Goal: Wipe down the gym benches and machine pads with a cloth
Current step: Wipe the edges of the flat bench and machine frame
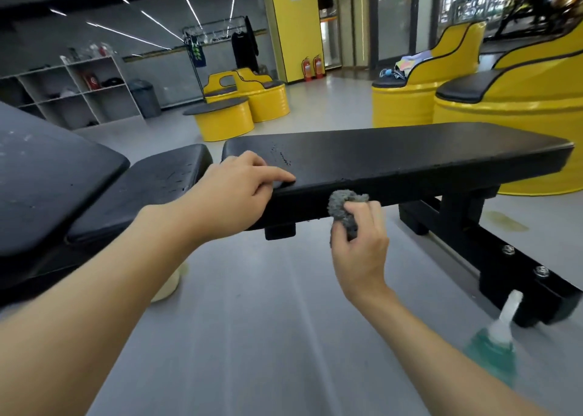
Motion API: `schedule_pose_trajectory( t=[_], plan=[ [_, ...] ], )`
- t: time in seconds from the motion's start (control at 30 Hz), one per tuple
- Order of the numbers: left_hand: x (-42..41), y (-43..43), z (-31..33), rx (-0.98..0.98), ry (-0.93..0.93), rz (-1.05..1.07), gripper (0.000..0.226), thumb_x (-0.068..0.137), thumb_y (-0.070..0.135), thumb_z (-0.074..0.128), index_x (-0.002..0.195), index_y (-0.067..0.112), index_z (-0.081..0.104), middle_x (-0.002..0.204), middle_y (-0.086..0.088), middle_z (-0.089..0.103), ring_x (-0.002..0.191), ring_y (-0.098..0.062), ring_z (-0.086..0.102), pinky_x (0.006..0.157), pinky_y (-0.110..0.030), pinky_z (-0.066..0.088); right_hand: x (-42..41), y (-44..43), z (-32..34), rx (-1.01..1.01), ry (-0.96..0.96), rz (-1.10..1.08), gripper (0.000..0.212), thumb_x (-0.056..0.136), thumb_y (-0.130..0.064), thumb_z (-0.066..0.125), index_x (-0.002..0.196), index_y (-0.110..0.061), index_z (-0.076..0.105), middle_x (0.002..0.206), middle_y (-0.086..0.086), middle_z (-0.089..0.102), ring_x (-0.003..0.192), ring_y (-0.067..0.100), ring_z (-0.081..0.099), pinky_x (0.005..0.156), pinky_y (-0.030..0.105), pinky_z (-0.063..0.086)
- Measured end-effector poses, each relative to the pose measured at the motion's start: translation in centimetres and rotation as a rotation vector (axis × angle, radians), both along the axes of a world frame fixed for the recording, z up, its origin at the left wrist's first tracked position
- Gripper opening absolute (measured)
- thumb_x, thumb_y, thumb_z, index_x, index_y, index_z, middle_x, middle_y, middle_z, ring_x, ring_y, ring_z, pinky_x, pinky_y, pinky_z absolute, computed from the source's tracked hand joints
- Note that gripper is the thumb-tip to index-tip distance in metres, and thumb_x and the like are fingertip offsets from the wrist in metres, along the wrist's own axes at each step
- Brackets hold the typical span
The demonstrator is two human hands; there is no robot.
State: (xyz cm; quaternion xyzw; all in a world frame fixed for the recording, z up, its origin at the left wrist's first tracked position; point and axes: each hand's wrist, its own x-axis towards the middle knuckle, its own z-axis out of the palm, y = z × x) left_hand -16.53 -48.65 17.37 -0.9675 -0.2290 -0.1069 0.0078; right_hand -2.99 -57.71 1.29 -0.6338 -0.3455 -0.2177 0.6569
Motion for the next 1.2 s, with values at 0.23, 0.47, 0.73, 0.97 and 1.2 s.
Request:
schedule_pose_trajectory(
  t=[0.23,0.47,0.73,0.97,1.2],
  plan=[
    [-1.5,1.1,-0.8,-0.146,-0.103,0.005,0.025,0.106,0.021,0.034,0.124,0.030,0.050,0.125,0.002,0.063,0.104,-0.018,0.060,0.090,-0.040,0.048,-5.1,3.7,2.1,0.232,0.301,-0.167,0.014,0.081,0.004,0.054,0.092,-0.004,0.055,0.097,0.016,0.052,0.080,0.013,0.043,0.066,0.012,0.037],
    [-2.7,1.3,-0.9,-0.160,-0.147,-0.038,0.039,0.107,0.015,0.033,0.136,0.030,0.055,0.144,0.007,0.047,0.132,-0.015,0.042,0.110,-0.029,0.033,-3.8,2.2,1.5,0.131,0.148,-0.125,0.015,0.081,0.004,0.056,0.094,-0.002,0.059,0.093,0.012,0.052,0.080,0.017,0.047,0.067,0.019,0.039],
    [-3.2,1.6,-0.7,-0.125,-0.114,0.019,0.051,0.100,0.002,0.036,0.138,0.032,0.050,0.133,0.003,0.060,0.106,-0.020,0.056,0.085,-0.026,0.041,-10.8,5.2,2.0,0.054,-0.001,-0.022,0.010,0.082,0.001,0.057,0.091,-0.004,0.057,0.096,0.013,0.050,0.077,0.016,0.046,0.060,0.021,0.042],
    [-4.1,2.1,-0.7,-0.161,-0.101,0.039,0.065,0.094,-0.008,0.037,0.141,0.036,0.047,0.140,0.006,0.053,0.111,-0.018,0.052,0.091,-0.028,0.046,-6.0,3.5,2.7,0.155,0.130,-0.143,0.016,0.080,0.005,0.057,0.094,-0.003,0.060,0.093,0.015,0.052,0.075,0.013,0.043,0.062,0.022,0.037],
    [-5.3,1.7,0.4,-0.204,-0.144,0.014,0.056,0.095,-0.008,0.036,0.132,0.026,0.061,0.137,0.003,0.058,0.124,-0.015,0.052,0.098,-0.020,0.043,-11.4,5.1,2.5,-0.036,-0.139,0.031,0.014,0.085,-0.003,0.053,0.095,-0.002,0.062,0.094,0.014,0.049,0.069,0.022,0.048,0.050,0.027,0.042]
  ],
)
